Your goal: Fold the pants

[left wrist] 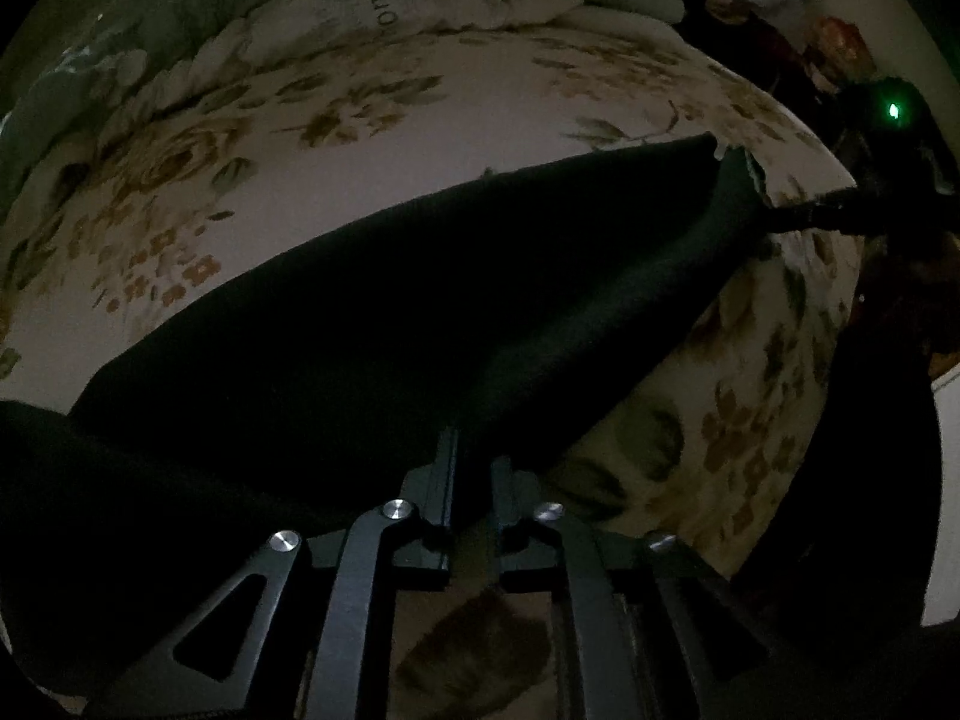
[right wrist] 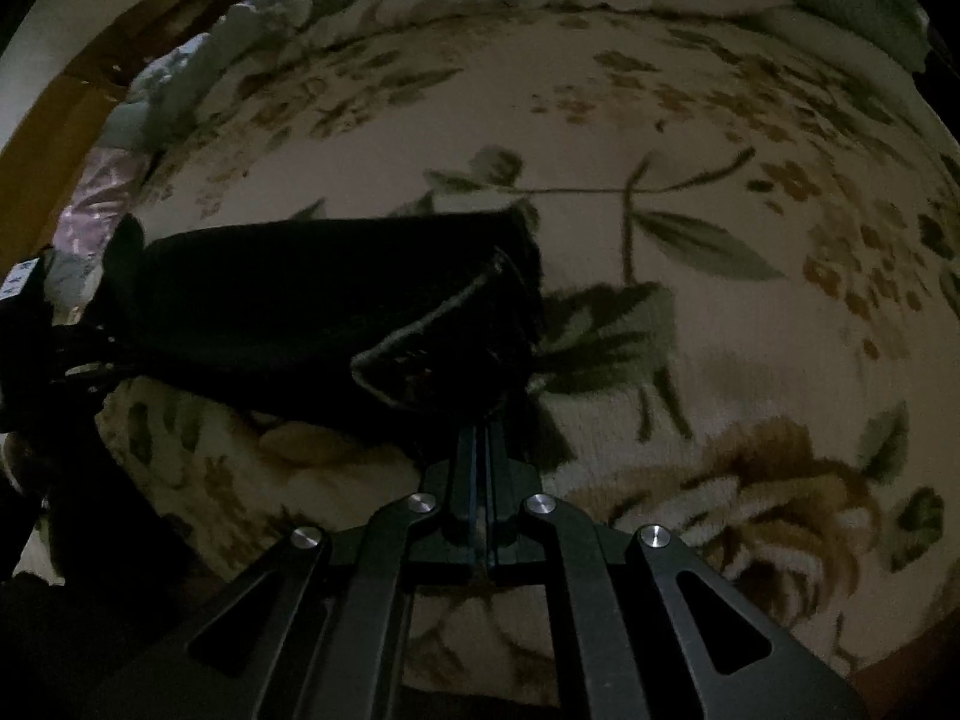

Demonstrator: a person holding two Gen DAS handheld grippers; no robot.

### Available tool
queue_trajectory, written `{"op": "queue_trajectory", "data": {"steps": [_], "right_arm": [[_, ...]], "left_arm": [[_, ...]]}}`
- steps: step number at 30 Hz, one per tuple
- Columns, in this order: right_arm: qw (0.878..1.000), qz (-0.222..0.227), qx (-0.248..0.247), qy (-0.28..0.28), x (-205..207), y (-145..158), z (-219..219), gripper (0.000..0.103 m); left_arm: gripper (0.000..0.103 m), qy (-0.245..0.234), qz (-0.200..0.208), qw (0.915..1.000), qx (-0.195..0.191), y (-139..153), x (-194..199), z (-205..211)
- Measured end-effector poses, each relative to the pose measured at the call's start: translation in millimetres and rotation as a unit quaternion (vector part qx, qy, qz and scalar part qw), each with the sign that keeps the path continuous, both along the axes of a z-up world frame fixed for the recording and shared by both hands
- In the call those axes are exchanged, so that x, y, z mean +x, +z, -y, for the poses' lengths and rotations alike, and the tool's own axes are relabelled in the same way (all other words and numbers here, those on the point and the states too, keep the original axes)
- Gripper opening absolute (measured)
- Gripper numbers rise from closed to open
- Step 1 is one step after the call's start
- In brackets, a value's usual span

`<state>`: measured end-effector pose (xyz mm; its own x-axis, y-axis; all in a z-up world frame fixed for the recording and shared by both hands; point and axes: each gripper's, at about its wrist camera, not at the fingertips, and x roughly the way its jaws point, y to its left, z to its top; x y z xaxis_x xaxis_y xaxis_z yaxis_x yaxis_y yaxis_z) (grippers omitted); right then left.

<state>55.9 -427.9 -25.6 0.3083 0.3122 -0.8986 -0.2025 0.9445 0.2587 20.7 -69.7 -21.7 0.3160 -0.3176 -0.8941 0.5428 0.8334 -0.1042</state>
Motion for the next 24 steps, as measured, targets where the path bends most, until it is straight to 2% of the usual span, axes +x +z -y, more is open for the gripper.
{"op": "queue_trajectory", "data": {"steps": [2, 4, 5, 6, 7, 9, 11, 16, 18, 20, 24], "right_arm": [[1.0, 0.001, -0.007, -0.009, -2, 3, 1, 0.006], [1.0, 0.01, -0.012, -0.02, -7, 9, 1, 0.009], [1.0, 0.015, -0.01, -0.026, -9, 12, 1, 0.011], [0.999, 0.02, -0.006, -0.033, -11, 16, 2, 0.02], [0.999, 0.027, 0.0, -0.039, -13, 20, 2, 0.04], [0.997, 0.051, 0.007, -0.053, -18, 30, 1, 0.069], [0.995, 0.078, 0.01, -0.061, -24, 40, -1, 0.071], [0.992, 0.097, 0.037, -0.072, -27, 56, -14, 0.071], [0.991, 0.102, 0.052, -0.062, -26, 61, -27, 0.071], [0.991, 0.105, 0.061, -0.049, -24, 64, -41, 0.071], [0.991, 0.105, 0.083, -0.014, -17, 62, -76, 0.071]], "left_arm": [[0.034, 0.011, -0.009, 0.9998, -0.011, 2, 0, -4], [0.046, 0.027, -0.004, 0.9995, -0.014, 5, -2, -9], [0.047, 0.037, 0.001, 0.9992, -0.017, 8, -4, -13], [0.047, 0.044, 0.002, 0.9988, -0.02, 10, -5, -16], [0.048, 0.055, 0.001, 0.9981, -0.026, 12, -6, -21], [0.052, 0.071, 0.001, 0.9969, -0.033, 17, -7, -29], [0.056, 0.095, 0.005, 0.9948, -0.039, 22, -8, -40], [0.059, 0.163, -0.005, 0.9852, -0.052, 28, -3, -79], [0.059, 0.203, -0.007, 0.9782, -0.042, 30, 2, -97], [0.059, 0.243, -0.007, 0.9688, -0.05, 35, 6, -119], [0.06, 0.296, -0.014, 0.9537, -0.053, 39, 12, -153]]}}
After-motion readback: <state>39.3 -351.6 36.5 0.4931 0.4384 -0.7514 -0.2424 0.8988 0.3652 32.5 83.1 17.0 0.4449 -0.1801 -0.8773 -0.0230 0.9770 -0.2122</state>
